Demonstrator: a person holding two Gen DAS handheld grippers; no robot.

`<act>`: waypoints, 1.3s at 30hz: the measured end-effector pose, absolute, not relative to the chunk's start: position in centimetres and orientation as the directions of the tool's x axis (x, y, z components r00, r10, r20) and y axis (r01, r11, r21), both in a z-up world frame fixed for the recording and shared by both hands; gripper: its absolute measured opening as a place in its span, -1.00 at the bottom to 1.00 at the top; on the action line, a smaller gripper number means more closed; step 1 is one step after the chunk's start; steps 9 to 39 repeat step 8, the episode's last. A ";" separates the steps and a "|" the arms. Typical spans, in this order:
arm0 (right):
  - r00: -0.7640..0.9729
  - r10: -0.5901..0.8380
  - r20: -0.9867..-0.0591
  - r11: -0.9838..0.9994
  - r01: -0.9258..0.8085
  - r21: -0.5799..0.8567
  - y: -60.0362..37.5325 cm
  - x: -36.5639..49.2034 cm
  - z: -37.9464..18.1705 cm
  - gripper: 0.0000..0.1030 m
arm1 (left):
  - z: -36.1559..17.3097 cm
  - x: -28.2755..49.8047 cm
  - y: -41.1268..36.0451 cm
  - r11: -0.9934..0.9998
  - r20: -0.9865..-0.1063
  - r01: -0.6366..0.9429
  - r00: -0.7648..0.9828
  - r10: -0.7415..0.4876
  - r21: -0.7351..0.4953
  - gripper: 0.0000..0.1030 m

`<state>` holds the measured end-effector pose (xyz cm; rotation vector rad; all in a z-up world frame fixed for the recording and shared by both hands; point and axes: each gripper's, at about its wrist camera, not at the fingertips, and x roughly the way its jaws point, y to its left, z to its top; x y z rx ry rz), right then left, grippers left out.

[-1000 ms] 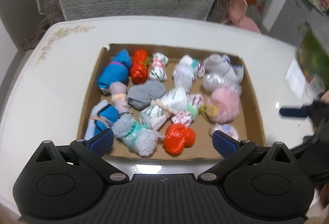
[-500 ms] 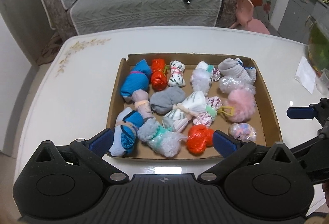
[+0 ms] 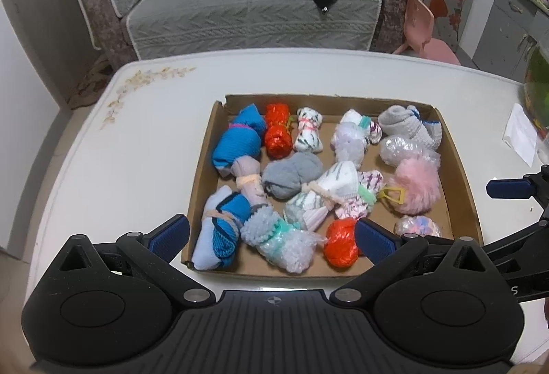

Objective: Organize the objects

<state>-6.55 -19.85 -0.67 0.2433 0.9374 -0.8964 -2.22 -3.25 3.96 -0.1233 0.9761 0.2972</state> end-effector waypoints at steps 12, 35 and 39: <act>0.274 -0.556 -0.785 0.632 0.753 -0.185 -19.9 -6.4 -0.7 0.98 | 4.3 -2.1 -2.9 0.950 -0.828 -0.311 0.526 0.197 0.028 0.99; 0.274 -0.556 -0.785 0.632 0.753 -0.185 -19.9 -6.4 -0.7 0.98 | 4.3 -2.1 -2.9 0.950 -0.828 -0.311 0.526 0.197 0.028 0.99; 0.274 -0.556 -0.785 0.632 0.753 -0.185 -19.9 -6.4 -0.7 0.98 | 4.3 -2.1 -2.9 0.950 -0.828 -0.311 0.526 0.197 0.028 0.99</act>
